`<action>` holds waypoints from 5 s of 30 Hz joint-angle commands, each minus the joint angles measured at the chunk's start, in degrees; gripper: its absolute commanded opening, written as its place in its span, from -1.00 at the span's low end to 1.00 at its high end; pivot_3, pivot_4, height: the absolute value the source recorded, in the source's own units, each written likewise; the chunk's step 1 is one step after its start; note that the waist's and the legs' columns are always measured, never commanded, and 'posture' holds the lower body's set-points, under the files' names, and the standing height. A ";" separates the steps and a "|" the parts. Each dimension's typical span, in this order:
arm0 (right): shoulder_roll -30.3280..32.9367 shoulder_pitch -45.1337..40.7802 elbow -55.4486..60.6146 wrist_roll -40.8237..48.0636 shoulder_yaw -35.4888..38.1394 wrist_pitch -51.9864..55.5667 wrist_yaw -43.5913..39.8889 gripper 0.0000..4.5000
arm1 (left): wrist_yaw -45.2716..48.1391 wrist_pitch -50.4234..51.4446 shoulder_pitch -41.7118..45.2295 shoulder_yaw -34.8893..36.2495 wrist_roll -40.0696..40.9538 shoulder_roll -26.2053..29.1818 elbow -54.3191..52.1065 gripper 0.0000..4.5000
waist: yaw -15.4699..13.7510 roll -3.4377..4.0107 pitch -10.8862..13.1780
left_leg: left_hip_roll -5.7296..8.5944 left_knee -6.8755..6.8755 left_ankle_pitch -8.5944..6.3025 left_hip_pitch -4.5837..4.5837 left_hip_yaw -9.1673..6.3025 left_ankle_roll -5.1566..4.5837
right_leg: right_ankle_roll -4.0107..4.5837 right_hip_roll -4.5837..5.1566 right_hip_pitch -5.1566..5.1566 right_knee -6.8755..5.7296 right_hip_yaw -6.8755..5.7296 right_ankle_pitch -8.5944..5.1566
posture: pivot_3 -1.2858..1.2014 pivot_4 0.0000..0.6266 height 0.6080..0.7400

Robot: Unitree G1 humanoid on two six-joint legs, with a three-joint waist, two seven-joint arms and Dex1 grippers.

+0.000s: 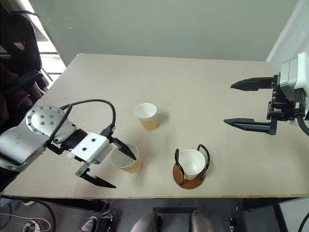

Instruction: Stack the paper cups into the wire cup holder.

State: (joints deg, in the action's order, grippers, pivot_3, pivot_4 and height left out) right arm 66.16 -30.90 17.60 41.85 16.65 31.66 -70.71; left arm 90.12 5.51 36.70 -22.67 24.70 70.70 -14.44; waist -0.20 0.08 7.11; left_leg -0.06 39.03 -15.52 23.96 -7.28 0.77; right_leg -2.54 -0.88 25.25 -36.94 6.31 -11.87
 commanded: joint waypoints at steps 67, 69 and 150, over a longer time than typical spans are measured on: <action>1.34 10.09 11.77 -1.88 12.86 3.80 7.35 1.00 | 2.38 -21.29 51.93 -31.33 20.77 -30.39 30.40 -1.00 | -1.50 0.57 -0.33 | 0.01 0.35 0.16 0.62 0.13 -0.41 | -0.92 0.13 -0.10 1.05 0.11 0.63 | 0.03 -0.52 1.00; 1.47 10.53 12.22 -1.65 13.49 4.21 7.56 1.00 | 2.38 -22.25 52.47 -32.70 21.33 -30.56 30.45 -1.00 | -1.50 0.57 -0.33 | 0.01 0.43 0.14 0.65 0.14 -0.43 | -0.96 0.13 -0.11 1.04 0.12 0.65 | 0.03 -0.52 1.00; 0.54 2.07 3.39 -4.71 0.85 -2.58 4.42 1.00 | -15.98 -29.46 36.61 -0.61 -30.91 -36.99 76.06 0.99 | -1.91 0.63 -0.35 | 0.22 1.16 0.20 0.99 0.12 -0.71 | -1.29 0.27 -0.03 1.02 0.13 0.93 | 0.03 -0.52 1.00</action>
State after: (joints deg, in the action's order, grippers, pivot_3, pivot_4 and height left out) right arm 66.25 -28.31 20.11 36.80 16.12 29.28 -66.52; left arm 74.81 -22.60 71.35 -25.32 -5.99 34.26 60.94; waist -2.10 0.71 6.76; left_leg 0.17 40.18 -15.32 24.95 -7.16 0.06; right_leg -3.83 -0.61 25.22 -35.93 6.44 -10.93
